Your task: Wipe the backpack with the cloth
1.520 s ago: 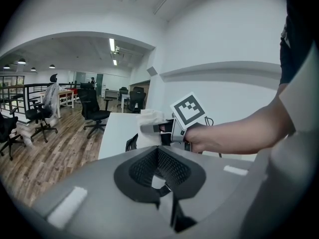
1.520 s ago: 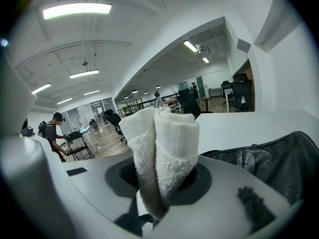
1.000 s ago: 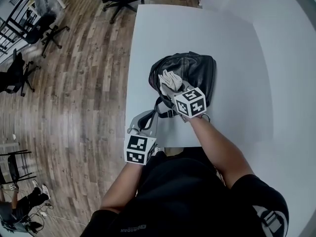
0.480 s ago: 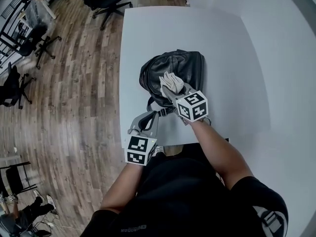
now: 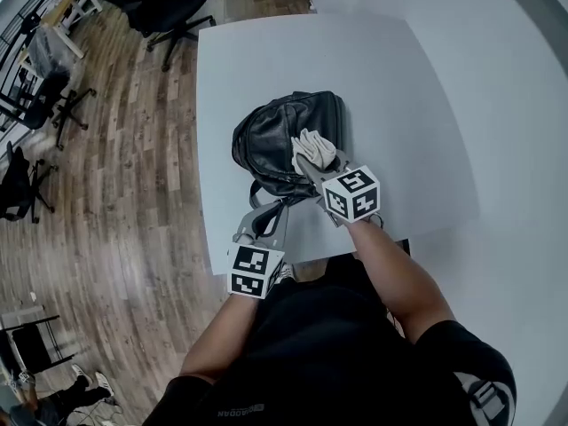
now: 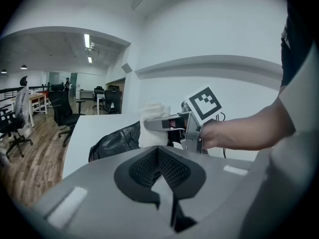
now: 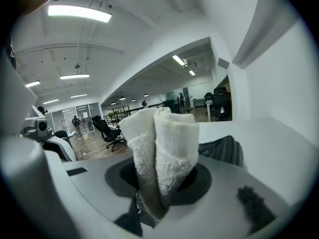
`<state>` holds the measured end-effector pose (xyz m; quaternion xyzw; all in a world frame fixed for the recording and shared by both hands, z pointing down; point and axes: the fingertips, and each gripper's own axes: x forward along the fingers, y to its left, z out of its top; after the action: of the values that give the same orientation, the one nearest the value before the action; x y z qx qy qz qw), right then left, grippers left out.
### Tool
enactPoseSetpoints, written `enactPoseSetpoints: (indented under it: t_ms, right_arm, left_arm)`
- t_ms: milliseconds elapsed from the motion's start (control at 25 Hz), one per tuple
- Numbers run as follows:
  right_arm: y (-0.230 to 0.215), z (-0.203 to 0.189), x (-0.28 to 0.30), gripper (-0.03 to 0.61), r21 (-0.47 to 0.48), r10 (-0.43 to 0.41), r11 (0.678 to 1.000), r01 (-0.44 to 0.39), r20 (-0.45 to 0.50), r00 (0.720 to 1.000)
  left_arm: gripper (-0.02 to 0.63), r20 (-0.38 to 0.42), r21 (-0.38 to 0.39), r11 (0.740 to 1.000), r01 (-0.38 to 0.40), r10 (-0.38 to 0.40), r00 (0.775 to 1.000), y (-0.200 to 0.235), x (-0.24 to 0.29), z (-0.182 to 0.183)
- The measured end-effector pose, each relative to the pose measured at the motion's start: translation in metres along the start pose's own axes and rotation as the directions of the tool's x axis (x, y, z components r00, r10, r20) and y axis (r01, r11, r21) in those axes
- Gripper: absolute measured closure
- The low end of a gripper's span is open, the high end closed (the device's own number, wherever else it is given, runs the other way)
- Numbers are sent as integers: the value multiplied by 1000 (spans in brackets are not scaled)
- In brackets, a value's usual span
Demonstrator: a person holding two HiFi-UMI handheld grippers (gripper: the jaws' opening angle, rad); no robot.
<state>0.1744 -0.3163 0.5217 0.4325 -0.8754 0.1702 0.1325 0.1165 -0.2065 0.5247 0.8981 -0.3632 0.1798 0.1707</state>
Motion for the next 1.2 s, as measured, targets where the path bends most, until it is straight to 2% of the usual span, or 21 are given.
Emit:
enactPoseSetpoints:
  t_ms: [600,720,1200]
  right_arm:
    - [-48,25,-58,469,34,-150,988,148,92,984]
    - [-55,30,-69,469,39,-179,984,175,108,978]
    - [-64,37,-110,469,71,-274,961,266,151,950]
  left_arm:
    - [607,3,76,992,102,-103,995,-31,15,20]
    - [607,-11,82,991,104,-104,995,-30,13,18]
    - [607,17,126,987,101,-104,994,-19,-1,33]
